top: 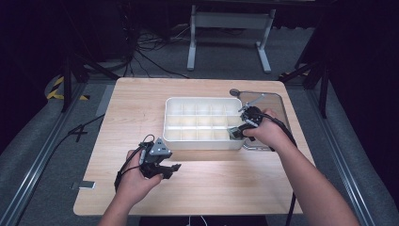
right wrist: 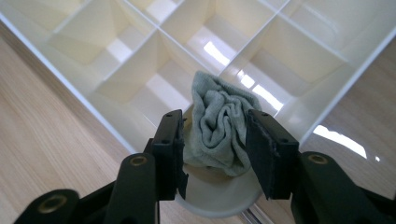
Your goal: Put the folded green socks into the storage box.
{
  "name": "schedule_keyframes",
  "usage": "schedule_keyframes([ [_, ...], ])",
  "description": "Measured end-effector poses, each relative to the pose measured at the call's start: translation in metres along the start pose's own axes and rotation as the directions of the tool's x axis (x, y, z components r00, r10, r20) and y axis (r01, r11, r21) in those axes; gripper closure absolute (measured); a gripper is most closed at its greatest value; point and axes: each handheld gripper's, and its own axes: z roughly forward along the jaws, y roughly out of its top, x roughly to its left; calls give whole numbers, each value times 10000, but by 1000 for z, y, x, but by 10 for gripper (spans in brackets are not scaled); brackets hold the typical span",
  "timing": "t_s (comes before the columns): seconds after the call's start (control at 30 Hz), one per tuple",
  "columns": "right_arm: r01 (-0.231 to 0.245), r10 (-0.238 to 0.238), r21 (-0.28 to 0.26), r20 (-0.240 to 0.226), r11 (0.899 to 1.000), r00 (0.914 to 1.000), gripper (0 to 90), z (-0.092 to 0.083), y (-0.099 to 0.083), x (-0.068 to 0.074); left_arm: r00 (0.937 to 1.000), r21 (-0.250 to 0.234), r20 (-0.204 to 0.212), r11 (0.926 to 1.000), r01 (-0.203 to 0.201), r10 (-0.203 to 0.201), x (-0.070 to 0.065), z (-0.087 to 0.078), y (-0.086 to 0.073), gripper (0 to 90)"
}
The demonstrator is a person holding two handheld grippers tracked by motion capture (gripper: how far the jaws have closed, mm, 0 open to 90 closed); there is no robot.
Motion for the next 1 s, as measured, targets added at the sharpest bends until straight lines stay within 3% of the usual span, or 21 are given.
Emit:
schedule_keyframes([
  [0.13, 127, -133, -931, -55, 9956, 9999, 511, -15, -3, 0, 10000, -42, -11, 10000, 4, -4, 0, -2, -1, 460],
  [0.23, 202, -231, -1559, -170, 9876, 9996, 496, -24, -7, 2, 10000, -48, -44, 10000, 51, -52, -1, -2, -2, 460],
  [0.33, 565, -592, -2135, -61, 9753, 9982, 482, -31, -12, 7, 10000, -53, -16, 10000, 80, -80, -1, -3, -3, 460],
  [0.37, 565, -592, -2135, -61, 9753, 9982, 482, -31, -12, 7, 10000, -53, -16, 10000, 80, -80, -1, -3, -3, 460],
  [0.63, 1014, -1231, -3168, -493, 9431, 9912, 446, -45, -34, 29, 10000, -108, 53, 9999, 17, -17, -4, -9, -3, 460],
  [0.83, 1493, -1901, -3460, -870, 9263, 9779, 427, -50, -52, 52, 9999, -102, 131, 9999, -20, 22, -6, -11, -3, 458],
  [1.0, 1598, -2164, -3808, -1103, 9107, 9701, 422, -49, -69, 69, 9998, 8, 174, 10000, -65, 65, -6, -9, -3, 457],
])
